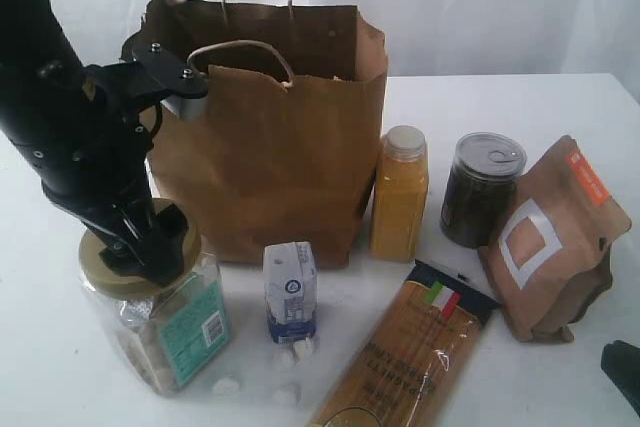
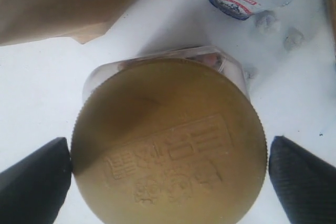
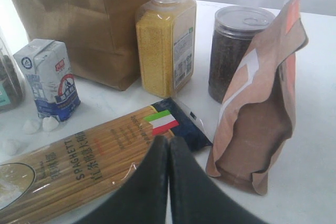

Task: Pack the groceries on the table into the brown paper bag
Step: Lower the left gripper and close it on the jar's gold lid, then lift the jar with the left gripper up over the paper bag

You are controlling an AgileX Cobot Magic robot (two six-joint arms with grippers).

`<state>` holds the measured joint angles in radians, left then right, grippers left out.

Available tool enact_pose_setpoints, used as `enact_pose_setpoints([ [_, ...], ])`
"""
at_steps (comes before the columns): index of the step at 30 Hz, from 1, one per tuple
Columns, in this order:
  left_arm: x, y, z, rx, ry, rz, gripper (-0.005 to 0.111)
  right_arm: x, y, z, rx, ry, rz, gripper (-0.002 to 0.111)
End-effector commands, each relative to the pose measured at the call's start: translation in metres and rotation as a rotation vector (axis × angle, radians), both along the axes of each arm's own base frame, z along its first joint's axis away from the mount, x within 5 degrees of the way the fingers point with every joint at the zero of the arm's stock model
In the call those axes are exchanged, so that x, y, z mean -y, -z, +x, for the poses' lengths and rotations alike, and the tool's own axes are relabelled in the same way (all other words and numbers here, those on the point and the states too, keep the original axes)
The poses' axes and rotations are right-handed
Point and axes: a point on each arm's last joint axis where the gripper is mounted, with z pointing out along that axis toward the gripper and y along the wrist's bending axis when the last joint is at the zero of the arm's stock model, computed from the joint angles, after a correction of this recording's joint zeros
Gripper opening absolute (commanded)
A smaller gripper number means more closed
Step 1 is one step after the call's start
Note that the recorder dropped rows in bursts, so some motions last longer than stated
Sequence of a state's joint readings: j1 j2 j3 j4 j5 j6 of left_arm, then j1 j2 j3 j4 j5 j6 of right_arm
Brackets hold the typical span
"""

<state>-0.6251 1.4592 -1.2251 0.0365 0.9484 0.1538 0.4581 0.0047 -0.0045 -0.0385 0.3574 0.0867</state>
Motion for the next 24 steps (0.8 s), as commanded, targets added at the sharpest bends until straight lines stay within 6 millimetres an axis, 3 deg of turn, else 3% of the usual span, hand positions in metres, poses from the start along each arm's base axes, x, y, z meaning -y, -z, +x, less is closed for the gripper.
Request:
enact_pose_setpoints([
  [1,0.003,0.008,-0.002,-0.056,0.003,0.007,0.105,0.000,0.000,0.000,0.013,-0.002,0.009,0.000],
  [24,0.009,0.026,0.007,-0.096,0.027,0.043,0.105,0.000,0.000,0.000,0.013,-0.002,0.009,0.000],
])
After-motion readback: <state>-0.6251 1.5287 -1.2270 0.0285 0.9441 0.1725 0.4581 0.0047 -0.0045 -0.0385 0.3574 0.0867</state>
